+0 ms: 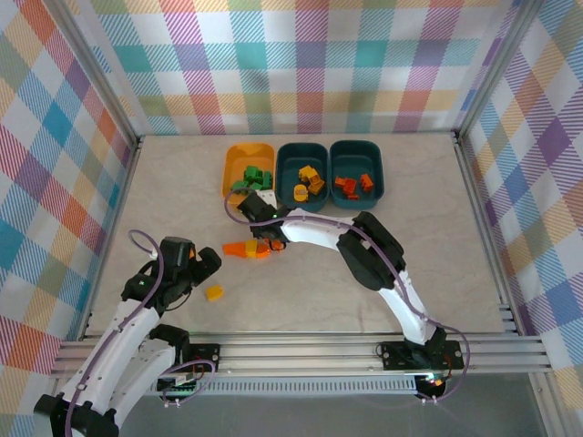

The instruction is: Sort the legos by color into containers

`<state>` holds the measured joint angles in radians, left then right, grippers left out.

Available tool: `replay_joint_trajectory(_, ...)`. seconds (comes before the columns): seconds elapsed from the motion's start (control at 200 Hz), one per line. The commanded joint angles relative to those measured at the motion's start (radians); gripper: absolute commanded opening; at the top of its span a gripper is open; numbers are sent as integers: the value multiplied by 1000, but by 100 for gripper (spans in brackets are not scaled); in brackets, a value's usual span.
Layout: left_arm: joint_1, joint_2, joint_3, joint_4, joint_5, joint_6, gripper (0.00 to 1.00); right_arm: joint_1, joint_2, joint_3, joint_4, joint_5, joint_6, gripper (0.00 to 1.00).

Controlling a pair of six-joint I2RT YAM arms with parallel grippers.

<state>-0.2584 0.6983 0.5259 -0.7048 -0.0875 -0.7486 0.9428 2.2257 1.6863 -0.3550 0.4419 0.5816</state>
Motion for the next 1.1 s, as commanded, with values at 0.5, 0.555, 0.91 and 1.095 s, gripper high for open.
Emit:
replay_joint_trajectory(0.5, 2, 49, -143, 202, 151, -61, 100, -156, 144, 384, -19, -223, -241, 31)
replay_joint_trajectory(0.555, 2, 50, -133, 203, 156, -58, 100, -169, 170, 442, -43, -238, -250, 36)
replay_joint_trajectory(0.91, 5, 105, -48, 144, 57, -91, 100, -165, 36, 389, -83, -261, -274, 65)
replay_joint_trajectory(1.095, 19, 129, 10, 69, -24, -191, 100, -58, -225, -69, 121, -217, -252, 65)
